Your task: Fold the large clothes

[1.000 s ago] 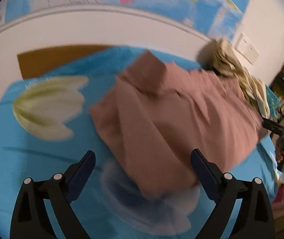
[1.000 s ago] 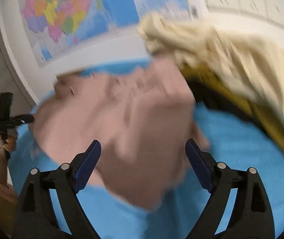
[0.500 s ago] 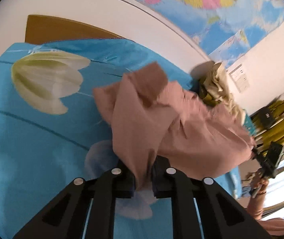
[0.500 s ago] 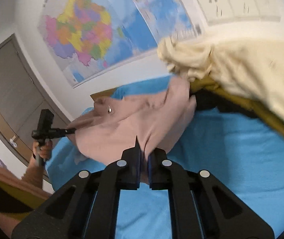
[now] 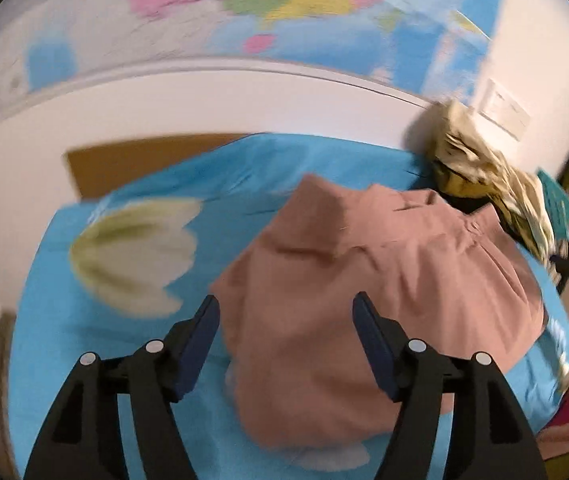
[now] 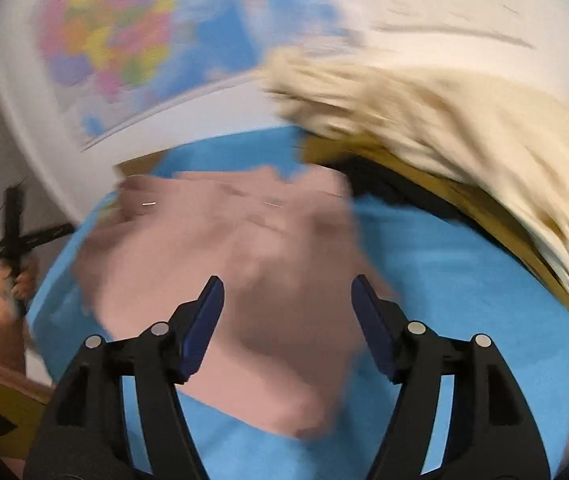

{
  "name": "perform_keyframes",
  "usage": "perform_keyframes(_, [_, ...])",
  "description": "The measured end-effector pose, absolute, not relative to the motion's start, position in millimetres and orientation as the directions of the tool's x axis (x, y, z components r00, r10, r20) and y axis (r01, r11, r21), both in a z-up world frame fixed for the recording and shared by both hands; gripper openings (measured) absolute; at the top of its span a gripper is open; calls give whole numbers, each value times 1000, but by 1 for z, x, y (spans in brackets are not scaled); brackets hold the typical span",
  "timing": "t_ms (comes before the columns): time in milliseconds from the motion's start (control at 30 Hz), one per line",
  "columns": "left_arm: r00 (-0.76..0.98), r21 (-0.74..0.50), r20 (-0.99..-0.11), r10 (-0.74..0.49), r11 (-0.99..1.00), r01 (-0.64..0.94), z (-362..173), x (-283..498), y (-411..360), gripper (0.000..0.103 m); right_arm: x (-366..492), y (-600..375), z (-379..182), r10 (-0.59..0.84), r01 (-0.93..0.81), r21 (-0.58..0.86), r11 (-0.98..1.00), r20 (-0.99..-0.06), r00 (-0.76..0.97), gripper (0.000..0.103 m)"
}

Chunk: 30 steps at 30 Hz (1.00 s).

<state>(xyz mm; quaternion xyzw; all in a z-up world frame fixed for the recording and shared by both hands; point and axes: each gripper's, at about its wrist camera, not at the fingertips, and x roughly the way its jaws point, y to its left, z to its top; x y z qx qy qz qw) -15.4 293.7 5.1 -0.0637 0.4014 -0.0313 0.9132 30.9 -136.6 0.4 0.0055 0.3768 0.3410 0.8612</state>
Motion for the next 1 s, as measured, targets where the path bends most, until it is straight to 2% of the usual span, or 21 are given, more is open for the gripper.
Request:
perform_keyframes(133, [630, -73, -772, -88, 996, 50, -7, 25, 268, 66, 56, -70, -24, 602, -621, 283, 731, -696, 392, 66])
perform_keyframes(200, [606, -39, -793, -64, 998, 54, -16, 44, 260, 56, 69, -50, -38, 568, -611, 266, 746, -733, 375, 66])
perform_keyframes(267, [582, -27, -811, -53, 998, 54, -26, 60, 255, 50, 73, -33, -49, 483, -613, 155, 775, -772, 414, 67])
perform_keyframes(300, [562, -26, -826, -47, 999, 45, -32, 72, 255, 45, 74, -27, -52, 459, -614, 123, 779, -779, 426, 59])
perform_keyframes(333, [550, -24, -834, -39, 999, 34, -36, 76, 256, 39, 78, -23, -57, 437, -608, 102, 787, -788, 433, 41])
perform_keyframes(367, [528, -15, -849, -17, 1000, 8, -42, 84, 259, 32, 82, -22, -59, 426, -605, 92, 791, -793, 436, 33])
perform_keyframes(400, [513, -17, -858, -9, 1000, -10, -46, 90, 263, 29, 83, -22, -58, 423, -607, 78, 791, -787, 449, 13])
perform_keyframes(433, [507, -34, -862, -17, 999, -25, -48, 96, 267, 28, 84, -22, -56, 419, -609, 66, 791, -783, 460, 5])
perform_keyframes(533, [519, -85, -854, -39, 994, -64, -43, 106, 278, 17, 81, -29, -32, 452, -600, 59, 798, -718, 530, 3])
perform_keyframes(600, [546, -146, -835, -74, 985, -88, -34, 110, 288, 8, 80, -32, -5, 476, -583, 52, 811, -639, 604, 3])
perform_keyframes(667, [573, -172, -816, -80, 979, -108, -27, 111, 296, 8, 81, -30, 8, 478, -577, 31, 816, -598, 643, 3])
perform_keyframes(700, [577, -162, -814, -66, 980, -118, -26, 112, 298, 8, 89, -24, 2, 476, -585, 41, 810, -629, 615, 3])
perform_keyframes(800, [546, -120, -837, -31, 984, -128, -36, 115, 295, 14, 110, -6, -42, 397, -600, 10, 800, -759, 516, 5])
perform_keyframes(867, [539, -90, -842, -5, 987, -131, -43, 111, 294, 22, 117, -5, -62, 371, -597, 6, 802, -789, 490, 13])
perform_keyframes(900, [547, -83, -837, 3, 988, -133, -44, 107, 294, 29, 116, -8, -63, 380, -598, 18, 802, -787, 486, 15])
perform_keyframes(967, [571, -76, -821, 5, 990, -119, -38, 97, 291, 34, 113, -16, -56, 405, -587, 47, 808, -768, 496, 22])
perform_keyframes(1000, [582, -76, -813, 2, 991, -109, -33, 90, 293, 42, 108, -25, -47, 432, -589, 71, 805, -751, 500, 34])
